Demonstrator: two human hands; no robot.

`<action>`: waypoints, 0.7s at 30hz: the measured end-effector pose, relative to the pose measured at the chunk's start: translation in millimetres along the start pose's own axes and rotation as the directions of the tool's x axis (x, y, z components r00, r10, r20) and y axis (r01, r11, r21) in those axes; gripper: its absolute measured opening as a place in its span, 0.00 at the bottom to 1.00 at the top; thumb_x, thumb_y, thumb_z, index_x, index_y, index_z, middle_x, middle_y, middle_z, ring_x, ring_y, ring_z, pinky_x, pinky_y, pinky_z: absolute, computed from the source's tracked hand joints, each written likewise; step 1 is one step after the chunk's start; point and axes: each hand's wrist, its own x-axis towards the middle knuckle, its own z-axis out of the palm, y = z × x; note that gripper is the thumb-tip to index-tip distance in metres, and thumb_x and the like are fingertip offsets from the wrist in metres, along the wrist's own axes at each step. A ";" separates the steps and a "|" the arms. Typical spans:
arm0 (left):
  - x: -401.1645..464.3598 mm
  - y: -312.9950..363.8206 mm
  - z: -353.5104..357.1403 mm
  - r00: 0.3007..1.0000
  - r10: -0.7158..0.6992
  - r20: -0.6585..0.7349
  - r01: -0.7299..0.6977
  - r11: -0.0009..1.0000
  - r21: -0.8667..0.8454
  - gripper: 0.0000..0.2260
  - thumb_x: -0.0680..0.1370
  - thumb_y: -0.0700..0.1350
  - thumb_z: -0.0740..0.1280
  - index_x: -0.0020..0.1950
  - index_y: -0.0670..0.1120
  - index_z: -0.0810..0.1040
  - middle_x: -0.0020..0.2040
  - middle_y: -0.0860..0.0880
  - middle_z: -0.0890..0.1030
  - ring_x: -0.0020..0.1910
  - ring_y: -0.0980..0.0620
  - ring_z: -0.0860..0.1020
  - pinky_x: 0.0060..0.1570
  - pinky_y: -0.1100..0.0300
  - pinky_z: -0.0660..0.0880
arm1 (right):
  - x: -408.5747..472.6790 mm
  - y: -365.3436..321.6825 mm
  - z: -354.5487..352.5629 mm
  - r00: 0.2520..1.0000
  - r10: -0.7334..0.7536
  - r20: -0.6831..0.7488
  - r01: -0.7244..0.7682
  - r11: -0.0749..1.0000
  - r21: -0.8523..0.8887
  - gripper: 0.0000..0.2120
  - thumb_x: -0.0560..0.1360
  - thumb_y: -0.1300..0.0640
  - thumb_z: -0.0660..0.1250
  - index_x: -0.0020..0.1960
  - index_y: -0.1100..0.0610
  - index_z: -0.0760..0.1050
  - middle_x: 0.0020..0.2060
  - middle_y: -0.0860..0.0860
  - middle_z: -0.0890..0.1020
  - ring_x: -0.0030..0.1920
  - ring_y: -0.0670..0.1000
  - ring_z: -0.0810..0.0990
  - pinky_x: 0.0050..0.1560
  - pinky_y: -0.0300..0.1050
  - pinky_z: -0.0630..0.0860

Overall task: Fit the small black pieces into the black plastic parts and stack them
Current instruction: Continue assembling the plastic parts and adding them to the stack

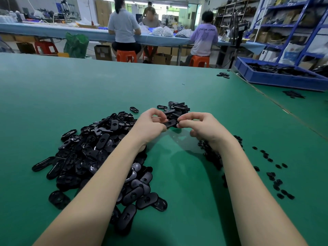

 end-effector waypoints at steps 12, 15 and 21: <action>-8.7 6.0 -2.0 0.996 0.030 0.078 -0.012 0.974 -0.227 0.13 0.74 0.30 0.70 0.53 0.45 0.78 0.50 0.47 0.86 0.40 0.51 0.83 0.49 0.60 0.81 | -0.4 -2.8 -1.6 0.995 0.034 -0.089 -0.039 0.998 -0.045 0.02 0.70 0.52 0.79 0.41 0.47 0.87 0.32 0.45 0.81 0.31 0.45 0.71 0.26 0.35 0.63; -9.3 6.7 -1.8 0.996 0.065 0.063 -0.053 0.983 -0.173 0.13 0.74 0.32 0.72 0.54 0.46 0.78 0.49 0.50 0.87 0.39 0.55 0.82 0.48 0.60 0.78 | -0.8 -5.1 -5.8 0.990 0.007 -0.138 -0.018 0.997 -0.080 0.03 0.70 0.54 0.78 0.39 0.47 0.87 0.26 0.44 0.76 0.26 0.43 0.68 0.23 0.32 0.63; -9.8 6.8 -2.9 0.992 0.098 0.078 -0.083 0.980 -0.180 0.13 0.74 0.33 0.72 0.54 0.46 0.78 0.48 0.51 0.87 0.38 0.58 0.82 0.46 0.61 0.75 | -1.4 -11.2 -5.0 0.995 -0.009 -0.098 0.002 0.998 -0.069 0.02 0.73 0.58 0.76 0.44 0.52 0.87 0.20 0.43 0.70 0.20 0.43 0.63 0.21 0.33 0.59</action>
